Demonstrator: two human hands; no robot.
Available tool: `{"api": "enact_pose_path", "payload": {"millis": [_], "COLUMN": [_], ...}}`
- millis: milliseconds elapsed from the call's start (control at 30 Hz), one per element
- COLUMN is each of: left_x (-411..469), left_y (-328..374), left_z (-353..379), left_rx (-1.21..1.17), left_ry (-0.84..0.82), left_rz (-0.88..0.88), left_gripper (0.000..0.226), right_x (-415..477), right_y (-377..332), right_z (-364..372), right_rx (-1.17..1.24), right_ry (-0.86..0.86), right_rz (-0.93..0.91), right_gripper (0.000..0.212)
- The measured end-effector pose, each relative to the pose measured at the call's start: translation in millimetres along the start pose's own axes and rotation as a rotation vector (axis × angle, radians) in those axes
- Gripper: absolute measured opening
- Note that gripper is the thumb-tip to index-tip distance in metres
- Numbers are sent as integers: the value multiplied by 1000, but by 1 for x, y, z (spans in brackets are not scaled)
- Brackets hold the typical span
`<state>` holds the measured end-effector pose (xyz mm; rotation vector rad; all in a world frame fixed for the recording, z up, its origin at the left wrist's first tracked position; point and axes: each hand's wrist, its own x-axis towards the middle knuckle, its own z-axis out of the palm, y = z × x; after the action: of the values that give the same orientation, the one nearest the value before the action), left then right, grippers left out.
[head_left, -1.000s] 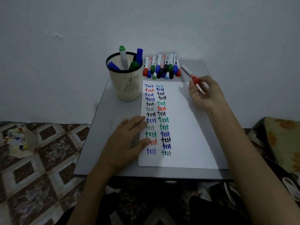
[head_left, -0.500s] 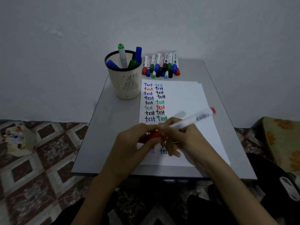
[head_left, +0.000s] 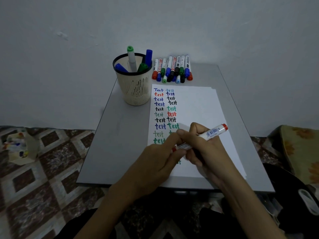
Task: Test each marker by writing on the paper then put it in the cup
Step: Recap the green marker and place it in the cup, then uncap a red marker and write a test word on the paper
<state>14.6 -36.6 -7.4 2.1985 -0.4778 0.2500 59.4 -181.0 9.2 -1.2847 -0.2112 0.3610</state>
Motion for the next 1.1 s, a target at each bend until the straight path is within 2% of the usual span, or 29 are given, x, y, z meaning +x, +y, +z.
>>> {"api": "enact_pose_path", "payload": {"millis": [233,400,533,600,767,833,967,1100], "left_x": [-1,2,4,5,-4,-7,-11,-22], "left_y": [-5,-8,-27,-40,-56,-55,-54,-49], "left_z": [-6,-16,-29,-32,-28,-28,-29,-28], "left_rx": [-188,-144,-34,108,464,483,468,477], "left_ry": [32,72,103,56,-87,-100,-110,-109], "left_rz": [-45,-54,-95,-67,-90,-93,-101,-91], "left_gripper": [23,26,25,28,51,51,52,51], "right_x": [-1,6,3,3,4,4,2,-6], "right_y": [-7,-12,-18,-16,-1,0,1,2], "right_z": [-1,-2,-23,-32,-39,-40,-42,-43], "right_rx": [48,-33,-114,-184,-298,-322,-137,-58], "right_ry": [-85,-56,118,178,191,185,206,215], "right_rz": [-1,-43,-161,-202,-169,-174,-151,-142], "right_gripper": [38,33,23,26,18,19,21,19]}}
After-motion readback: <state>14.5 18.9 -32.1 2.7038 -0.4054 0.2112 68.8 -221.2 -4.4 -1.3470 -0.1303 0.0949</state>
